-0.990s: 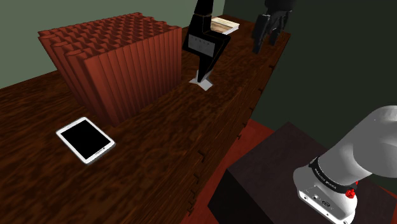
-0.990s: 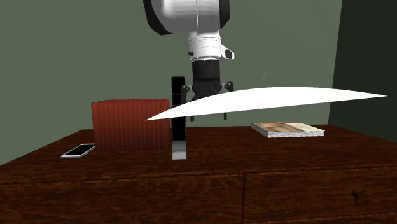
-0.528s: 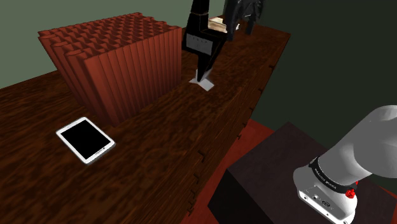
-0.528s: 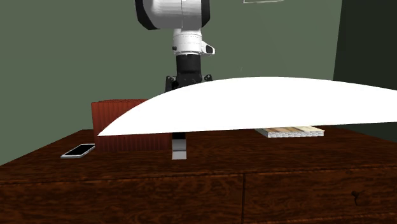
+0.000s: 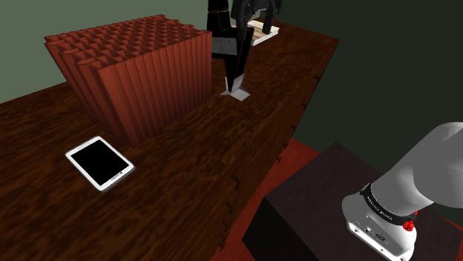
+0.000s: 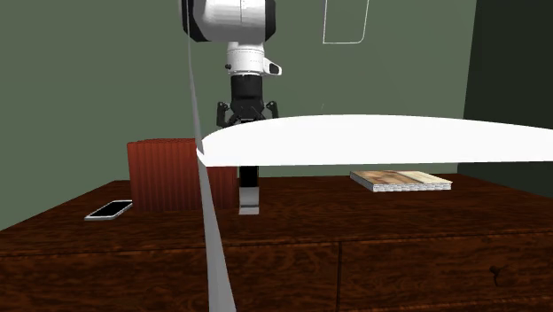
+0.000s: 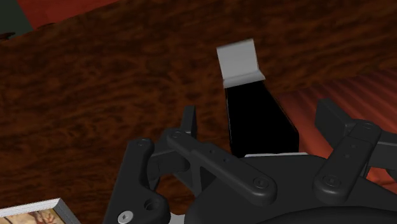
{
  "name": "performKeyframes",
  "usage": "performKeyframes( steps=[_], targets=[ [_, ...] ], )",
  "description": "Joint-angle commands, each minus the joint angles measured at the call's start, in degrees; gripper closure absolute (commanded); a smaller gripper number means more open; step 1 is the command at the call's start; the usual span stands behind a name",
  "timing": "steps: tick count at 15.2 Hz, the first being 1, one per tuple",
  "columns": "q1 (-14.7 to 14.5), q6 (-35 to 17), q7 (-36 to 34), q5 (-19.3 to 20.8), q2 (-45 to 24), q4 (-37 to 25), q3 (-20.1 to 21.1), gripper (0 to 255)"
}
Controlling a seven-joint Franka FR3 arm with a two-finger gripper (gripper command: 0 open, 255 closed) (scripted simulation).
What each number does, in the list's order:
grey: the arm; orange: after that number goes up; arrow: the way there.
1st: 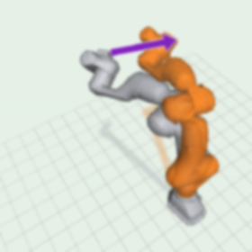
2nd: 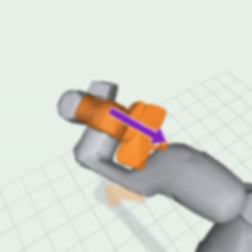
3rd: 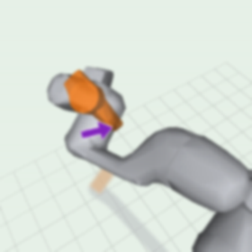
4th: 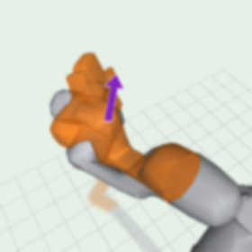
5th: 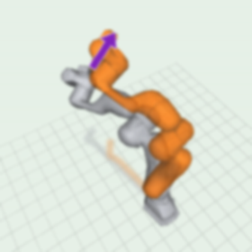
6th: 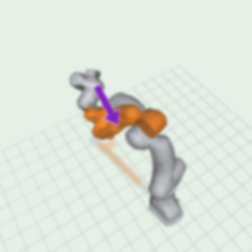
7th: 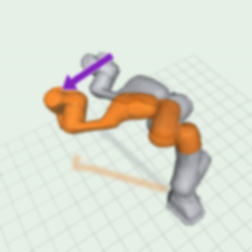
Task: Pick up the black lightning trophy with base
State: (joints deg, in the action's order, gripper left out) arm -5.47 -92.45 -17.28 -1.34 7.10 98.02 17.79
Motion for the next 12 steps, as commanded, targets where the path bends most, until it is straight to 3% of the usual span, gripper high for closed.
performKeyframes(
  steps=[1, 6, 7, 12],
  targets=[
    [-0.04, -1.53, -0.06, -0.06, 0.11, 1.6, 0.04, 0],
    [-0.06, -4.36, 0.04, -0.22, 0.62, 4.91, 0.03, 0],
    [-0.08, -4.43, 0.01, -0.22, 0.59, 4.95, 0.05, 255],
    [-0.08, -4.42, -0.02, -0.2, 0.52, 4.88, 0.06, 255]
  ],
)
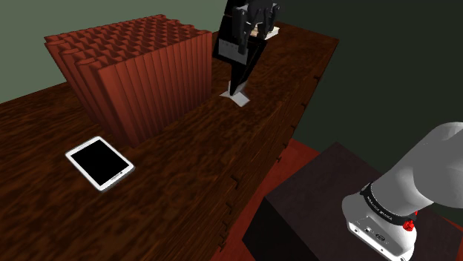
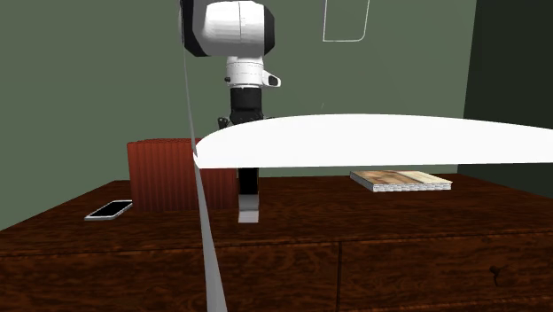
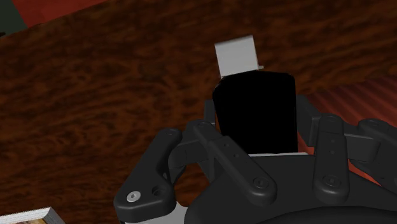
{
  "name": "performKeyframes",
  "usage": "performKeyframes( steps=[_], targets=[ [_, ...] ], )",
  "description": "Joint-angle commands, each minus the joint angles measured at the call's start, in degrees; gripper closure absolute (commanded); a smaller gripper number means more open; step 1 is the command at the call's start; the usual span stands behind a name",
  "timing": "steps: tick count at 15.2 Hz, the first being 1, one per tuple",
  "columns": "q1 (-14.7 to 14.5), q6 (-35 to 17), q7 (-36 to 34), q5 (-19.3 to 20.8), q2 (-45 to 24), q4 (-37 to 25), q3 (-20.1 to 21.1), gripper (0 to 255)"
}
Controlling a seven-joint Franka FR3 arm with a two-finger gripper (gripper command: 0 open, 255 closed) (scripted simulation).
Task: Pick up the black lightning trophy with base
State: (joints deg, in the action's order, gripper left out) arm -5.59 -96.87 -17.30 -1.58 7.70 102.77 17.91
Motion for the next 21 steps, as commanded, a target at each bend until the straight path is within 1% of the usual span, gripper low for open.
performKeyframes(
  steps=[1, 4, 19, 21],
  targets=[
    [0.03, 0.0, -0.02, 0.05, -0.08, 0.12, -0.04, 255],
    [0.07, 0.06, 0.06, 0.02, 0.01, 0.15, -0.08, 255],
    [0.03, 12.34, -0.64, 1.07, -3.43, -15.41, 0.26, 255],
    [0.02, 12.47, -0.65, 1.08, -3.49, -15.6, 0.26, 255]
  ],
)
